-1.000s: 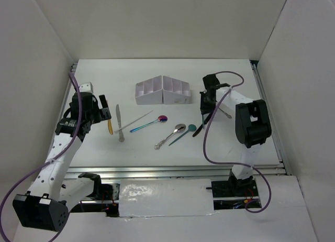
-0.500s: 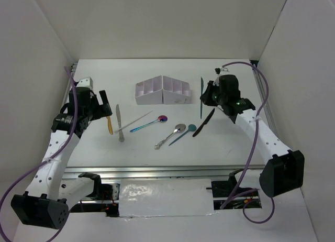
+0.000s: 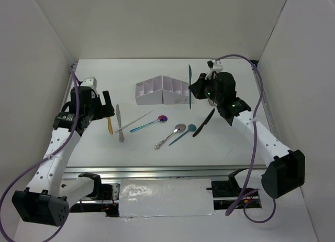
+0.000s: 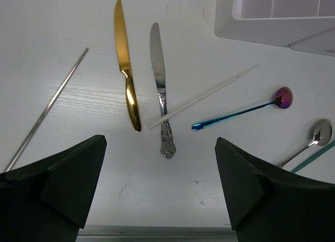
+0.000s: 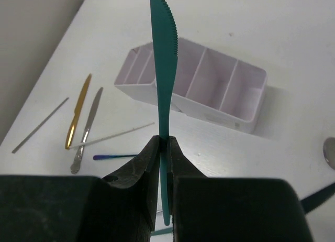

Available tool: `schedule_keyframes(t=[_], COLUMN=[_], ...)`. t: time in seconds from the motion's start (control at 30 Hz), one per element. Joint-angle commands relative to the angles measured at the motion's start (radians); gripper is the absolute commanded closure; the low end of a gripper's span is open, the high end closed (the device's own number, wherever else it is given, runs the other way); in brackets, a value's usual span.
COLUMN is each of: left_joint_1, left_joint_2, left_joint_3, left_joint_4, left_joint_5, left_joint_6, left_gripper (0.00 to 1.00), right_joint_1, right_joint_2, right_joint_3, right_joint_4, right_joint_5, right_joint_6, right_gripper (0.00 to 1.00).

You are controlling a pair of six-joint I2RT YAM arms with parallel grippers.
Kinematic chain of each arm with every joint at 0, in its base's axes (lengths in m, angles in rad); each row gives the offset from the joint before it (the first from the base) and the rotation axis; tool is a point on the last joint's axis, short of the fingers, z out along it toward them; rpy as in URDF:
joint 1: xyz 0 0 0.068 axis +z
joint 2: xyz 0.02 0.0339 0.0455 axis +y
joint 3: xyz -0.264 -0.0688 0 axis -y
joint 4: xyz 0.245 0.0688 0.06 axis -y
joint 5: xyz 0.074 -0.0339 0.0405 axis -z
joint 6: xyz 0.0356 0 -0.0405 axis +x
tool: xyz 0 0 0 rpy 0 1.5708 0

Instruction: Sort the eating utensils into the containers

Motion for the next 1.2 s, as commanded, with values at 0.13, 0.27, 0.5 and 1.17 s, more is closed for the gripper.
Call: schedule_keyframes(t=[0.13,0.27,0.5,1.17], left_joint_1=[0.002,0.004,0.002,0.004], left_joint_2=[0.008,0.004,0.018,-0.016], left_joint_3=[0.016,0.013,0.033,0.019], left_joint_4=[0.023,0.046,0.059,0.095], left_joint_5=[0.020,0.011,0.005,0.014], left_joint_6=[0.029,0.023,0.022,-0.053], left_gripper=[0.01,0.01,0.01,0.01], right_joint_1=[0.060,0.077,0.088,0.089], right_joint_2=[0.026,0.030,0.036,0.185], right_joint_3=[0.079,0.084,0.053,0.156], right_joint_4=[0.158,0.220,0.414,0.553], right_joint_5=[0.009,0.045,0.041,-0.040], right_joint_6=[-0.055,-0.063,-0.121,-0.182], right_gripper=[1.00,1.00,1.00,1.00])
